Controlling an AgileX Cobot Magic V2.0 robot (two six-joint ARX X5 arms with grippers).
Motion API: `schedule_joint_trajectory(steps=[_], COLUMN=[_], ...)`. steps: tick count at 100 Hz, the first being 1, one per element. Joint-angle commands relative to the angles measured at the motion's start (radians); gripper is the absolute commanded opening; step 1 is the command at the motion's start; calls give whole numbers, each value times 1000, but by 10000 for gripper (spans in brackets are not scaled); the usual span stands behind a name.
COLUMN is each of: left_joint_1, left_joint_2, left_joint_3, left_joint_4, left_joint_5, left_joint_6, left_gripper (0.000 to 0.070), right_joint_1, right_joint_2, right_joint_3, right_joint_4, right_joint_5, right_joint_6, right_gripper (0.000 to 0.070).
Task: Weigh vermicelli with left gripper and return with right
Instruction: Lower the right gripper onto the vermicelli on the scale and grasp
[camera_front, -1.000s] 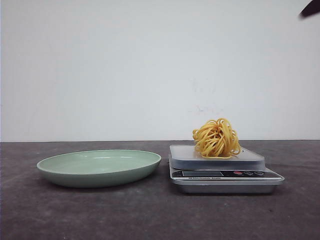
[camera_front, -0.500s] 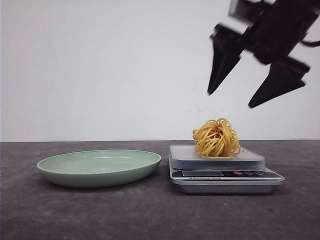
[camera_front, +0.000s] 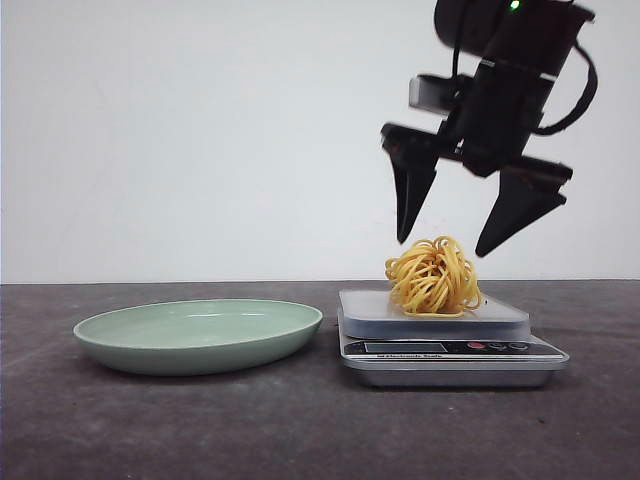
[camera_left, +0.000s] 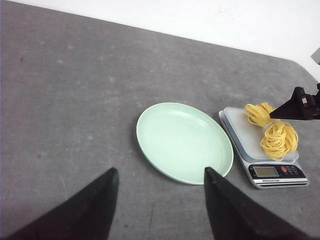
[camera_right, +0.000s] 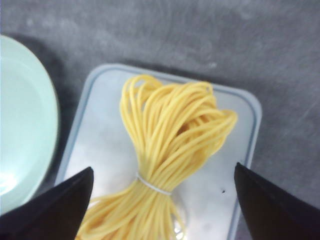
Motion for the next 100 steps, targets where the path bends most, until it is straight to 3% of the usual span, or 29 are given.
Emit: schedule_joint_trajectory(steps=[1, 22, 38, 46, 60, 100], left_joint_1=[-5, -5, -5, -5, -5, -5], left_joint_2=[-2, -2, -2, -2, -2, -2], left_joint_3=[8, 8, 8, 8, 8, 8], left_joint_4=[0, -6, -21, -27, -32, -45], left_joint_5=[1, 1, 1, 1, 1, 1], left_joint_6=[11, 10, 11, 11, 11, 10], left_gripper=[307, 306, 307, 306, 307, 307], right_joint_1=[17, 52, 65, 66, 66, 77], right_joint_2=[25, 62, 68, 68, 68, 8], right_joint_3=[20, 20, 20, 20, 21, 48], right_joint_4=[-1, -7, -8, -8, -13, -15], right_joint_5=[-3, 9, 16, 29, 62, 85], right_joint_6=[19, 47, 69, 76, 79, 64], right_gripper=[542, 527, 390, 289, 0, 0])
